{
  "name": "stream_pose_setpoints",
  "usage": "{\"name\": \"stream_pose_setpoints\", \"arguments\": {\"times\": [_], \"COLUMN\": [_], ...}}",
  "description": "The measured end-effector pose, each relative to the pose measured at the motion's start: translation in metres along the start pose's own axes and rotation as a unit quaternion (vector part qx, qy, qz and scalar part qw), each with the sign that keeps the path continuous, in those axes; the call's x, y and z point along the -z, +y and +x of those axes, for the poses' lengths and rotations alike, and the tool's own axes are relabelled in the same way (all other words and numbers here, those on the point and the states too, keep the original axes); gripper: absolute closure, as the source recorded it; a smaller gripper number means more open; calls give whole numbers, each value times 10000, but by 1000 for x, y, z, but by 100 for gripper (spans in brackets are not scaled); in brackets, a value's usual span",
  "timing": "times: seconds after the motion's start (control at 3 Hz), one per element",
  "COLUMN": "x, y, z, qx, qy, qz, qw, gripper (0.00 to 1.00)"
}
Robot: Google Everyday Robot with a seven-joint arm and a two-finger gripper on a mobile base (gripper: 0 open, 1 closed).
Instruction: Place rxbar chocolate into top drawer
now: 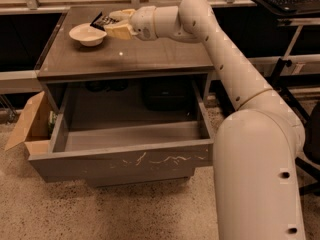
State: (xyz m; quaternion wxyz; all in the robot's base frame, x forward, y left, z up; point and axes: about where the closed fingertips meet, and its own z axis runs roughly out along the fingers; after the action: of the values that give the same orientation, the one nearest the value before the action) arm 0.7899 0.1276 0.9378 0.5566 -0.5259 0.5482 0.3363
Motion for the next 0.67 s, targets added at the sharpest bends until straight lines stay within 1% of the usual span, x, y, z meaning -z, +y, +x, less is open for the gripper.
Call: {"name": "stream_pose_setpoints", "arguments": {"times": [0.33, 0.67], "x": [13, 28], "y": [35, 94], "z": [1, 26], "qx": [167, 8], "qy": [236, 615], "qz": [-465, -854], "qw": [9985, 9945], "gripper": [100, 100]}}
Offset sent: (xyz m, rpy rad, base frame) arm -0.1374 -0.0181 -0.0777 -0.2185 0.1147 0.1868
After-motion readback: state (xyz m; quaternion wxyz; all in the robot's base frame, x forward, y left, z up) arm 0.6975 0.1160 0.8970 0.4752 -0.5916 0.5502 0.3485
